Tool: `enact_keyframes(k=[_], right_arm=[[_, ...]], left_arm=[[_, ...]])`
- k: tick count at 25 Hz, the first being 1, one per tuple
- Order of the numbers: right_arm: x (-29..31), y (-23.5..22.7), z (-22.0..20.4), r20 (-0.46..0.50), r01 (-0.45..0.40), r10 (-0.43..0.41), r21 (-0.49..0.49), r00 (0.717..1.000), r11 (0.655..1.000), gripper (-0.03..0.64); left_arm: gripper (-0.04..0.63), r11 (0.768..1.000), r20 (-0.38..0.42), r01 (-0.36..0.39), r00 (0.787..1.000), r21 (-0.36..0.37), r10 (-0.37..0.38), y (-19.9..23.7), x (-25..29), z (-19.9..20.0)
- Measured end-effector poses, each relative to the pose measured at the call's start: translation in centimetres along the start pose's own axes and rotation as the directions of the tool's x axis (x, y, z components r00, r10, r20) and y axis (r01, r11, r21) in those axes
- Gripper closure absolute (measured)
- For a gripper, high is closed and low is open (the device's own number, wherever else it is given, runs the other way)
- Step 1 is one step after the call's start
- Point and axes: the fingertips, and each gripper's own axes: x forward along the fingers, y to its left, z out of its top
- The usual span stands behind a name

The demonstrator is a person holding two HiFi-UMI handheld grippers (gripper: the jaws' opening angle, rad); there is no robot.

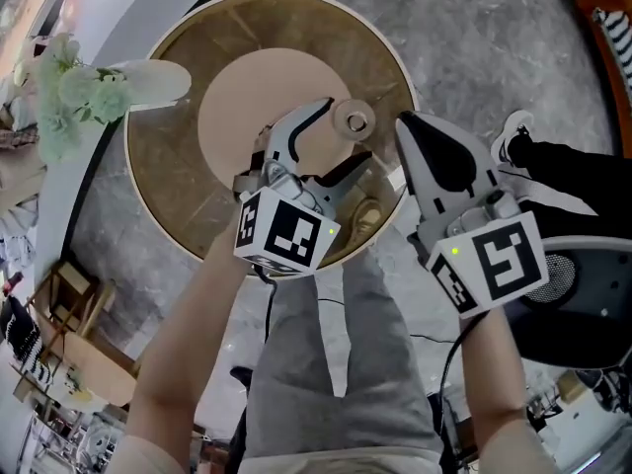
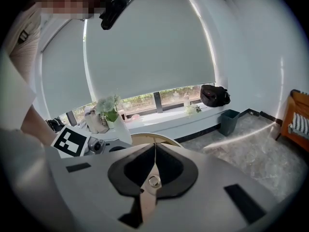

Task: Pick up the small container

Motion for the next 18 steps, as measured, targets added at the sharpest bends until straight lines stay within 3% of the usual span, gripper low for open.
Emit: enact_keyframes(k=[5,18], right_arm=[[1.1,-0.4,-1.4,0.004,-0.006,0.006,0.024,1.000,1.000,0.609],[3.6,-1.5,-5.7,-0.001,-0.037,0.037,0.043,0.999,0.998,0.609]], left_arm=[[0.243,1.000,-0.014,0.008,1.000,0.027,-0.007,-0.3,1.8,-2.4],[0.227,0.999,-0.015,0.049,0.999,0.007,-0.048,-1.1,6.8,-5.7]])
